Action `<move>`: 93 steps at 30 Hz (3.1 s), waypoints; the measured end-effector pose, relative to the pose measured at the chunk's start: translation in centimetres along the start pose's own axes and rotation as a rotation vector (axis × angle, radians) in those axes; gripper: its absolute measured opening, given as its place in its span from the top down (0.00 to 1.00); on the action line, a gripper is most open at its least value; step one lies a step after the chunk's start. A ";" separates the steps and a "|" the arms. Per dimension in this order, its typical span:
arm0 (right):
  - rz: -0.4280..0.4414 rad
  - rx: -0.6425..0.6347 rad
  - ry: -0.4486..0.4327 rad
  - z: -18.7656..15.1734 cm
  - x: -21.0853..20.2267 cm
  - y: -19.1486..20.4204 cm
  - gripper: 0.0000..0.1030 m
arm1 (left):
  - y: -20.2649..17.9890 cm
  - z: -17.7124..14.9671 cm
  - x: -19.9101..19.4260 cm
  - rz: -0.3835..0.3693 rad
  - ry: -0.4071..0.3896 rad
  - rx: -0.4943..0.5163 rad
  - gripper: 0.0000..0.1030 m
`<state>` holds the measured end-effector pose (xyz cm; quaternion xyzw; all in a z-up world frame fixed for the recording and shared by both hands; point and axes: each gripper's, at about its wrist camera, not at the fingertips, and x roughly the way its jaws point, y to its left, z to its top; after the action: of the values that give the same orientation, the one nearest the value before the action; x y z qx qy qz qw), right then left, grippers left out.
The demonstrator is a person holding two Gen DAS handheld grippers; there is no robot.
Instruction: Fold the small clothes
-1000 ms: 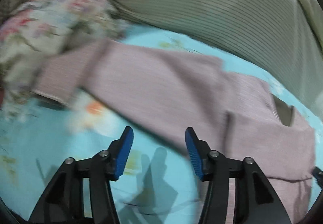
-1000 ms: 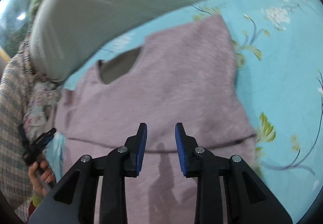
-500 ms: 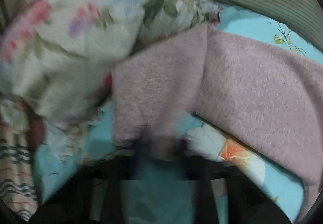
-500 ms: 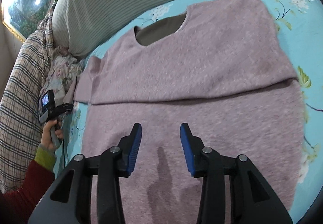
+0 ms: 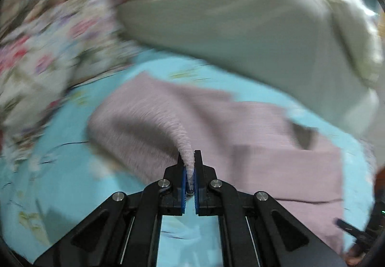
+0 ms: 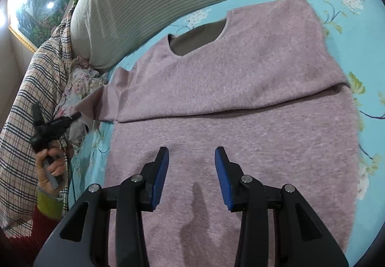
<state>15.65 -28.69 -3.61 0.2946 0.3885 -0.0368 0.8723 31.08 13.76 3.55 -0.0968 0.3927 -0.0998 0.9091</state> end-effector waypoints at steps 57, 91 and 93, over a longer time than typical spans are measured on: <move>-0.103 0.050 -0.274 11.2 -2.5 -5.4 0.96 | -1.8 -5.5 12.5 0.262 0.087 -0.042 0.43; -0.411 0.139 -0.281 8.2 -1.3 -9.5 0.94 | -2.3 -8.0 11.1 0.310 0.011 -0.035 0.32; -0.444 0.107 -0.343 7.9 -2.4 -8.0 0.94 | -2.2 -8.0 11.0 0.304 0.012 -0.044 0.31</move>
<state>16.80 -40.01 -1.66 0.2374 0.2877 -0.2965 0.8792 32.37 8.08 -8.94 -0.0553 0.4104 0.0471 0.9090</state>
